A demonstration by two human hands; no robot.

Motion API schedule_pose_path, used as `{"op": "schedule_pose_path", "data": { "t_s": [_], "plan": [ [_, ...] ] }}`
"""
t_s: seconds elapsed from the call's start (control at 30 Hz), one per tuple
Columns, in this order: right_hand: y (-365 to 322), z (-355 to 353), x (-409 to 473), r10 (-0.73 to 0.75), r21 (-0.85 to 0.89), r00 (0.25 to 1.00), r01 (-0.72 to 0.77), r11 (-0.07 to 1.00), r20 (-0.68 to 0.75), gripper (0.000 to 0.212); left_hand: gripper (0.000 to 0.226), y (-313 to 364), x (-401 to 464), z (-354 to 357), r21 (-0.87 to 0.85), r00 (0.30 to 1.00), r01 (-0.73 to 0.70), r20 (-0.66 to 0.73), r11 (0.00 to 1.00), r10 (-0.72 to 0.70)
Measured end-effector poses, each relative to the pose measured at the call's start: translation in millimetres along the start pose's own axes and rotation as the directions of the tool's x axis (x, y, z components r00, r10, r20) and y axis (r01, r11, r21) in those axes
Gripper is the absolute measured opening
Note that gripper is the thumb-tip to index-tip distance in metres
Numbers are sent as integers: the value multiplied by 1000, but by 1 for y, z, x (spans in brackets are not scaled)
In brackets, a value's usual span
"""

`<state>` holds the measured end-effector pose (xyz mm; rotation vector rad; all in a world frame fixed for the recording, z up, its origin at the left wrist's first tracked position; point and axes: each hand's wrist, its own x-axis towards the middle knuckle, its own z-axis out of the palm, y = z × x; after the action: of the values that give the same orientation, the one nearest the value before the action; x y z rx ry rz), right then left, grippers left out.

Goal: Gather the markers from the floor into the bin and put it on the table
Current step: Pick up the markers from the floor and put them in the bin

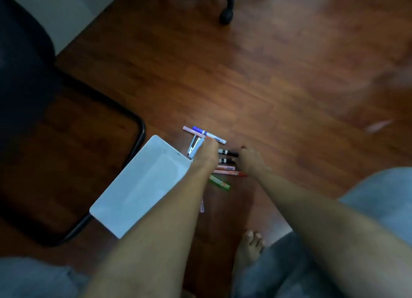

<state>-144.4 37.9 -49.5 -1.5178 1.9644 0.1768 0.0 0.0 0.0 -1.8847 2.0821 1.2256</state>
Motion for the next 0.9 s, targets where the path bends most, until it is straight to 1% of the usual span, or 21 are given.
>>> {"op": "schedule_pose_path", "data": {
  "t_s": [0.03,0.07,0.1,0.17,0.23,0.37,0.43,0.57,0.63,0.67,0.77,0.83,0.9],
  "plan": [
    [4,2,-1,-9,-4,1000,9,1000,19,42,38,1,-3,9,-19,999,14,33,1000,-13],
    [7,3,-1,-23,3,999,23,1000,28,45,39,-1,-3,18,4,998,20,62,1000,-20],
    [11,6,-1,-35,8,999,35,999,41,47,38,-2,-5,28,35,998,25,62,999,-28],
    [13,9,-3,-32,-1,997,32,999,72,46,35,-1,-7,41,103,1000,-4,10,995,3],
    [12,13,0,-38,-2,997,38,999,63,43,37,-5,1,51,102,999,15,-33,995,-12],
    [5,19,1,-78,-103,996,81,991,35,41,35,-12,8,66,170,1000,1,-24,985,3],
    [8,22,0,-92,-163,995,95,982,25,39,37,-13,6,69,203,1000,-16,-16,979,20],
    [11,28,-2,-87,-208,996,88,974,13,32,49,-24,1,79,207,995,-87,-32,974,96],
    [11,28,-2,-84,-214,996,84,973,10,30,45,-31,-3,84,183,994,-110,-4,977,113],
    [11,28,-3,-86,-218,996,87,972,12,29,42,-37,-4,87,220,992,-127,16,967,127],
    [12,28,-4,-128,-229,991,131,965,28,33,34,-46,-11,92,242,991,-131,44,961,124],
    [13,29,-7,-154,-234,987,160,959,43,36,37,-49,-15,93,257,989,-145,42,955,138],
    [14,32,-8,-176,-246,983,184,952,53,36,43,-51,-19,95,259,993,-118,34,959,113]
  ]
}}
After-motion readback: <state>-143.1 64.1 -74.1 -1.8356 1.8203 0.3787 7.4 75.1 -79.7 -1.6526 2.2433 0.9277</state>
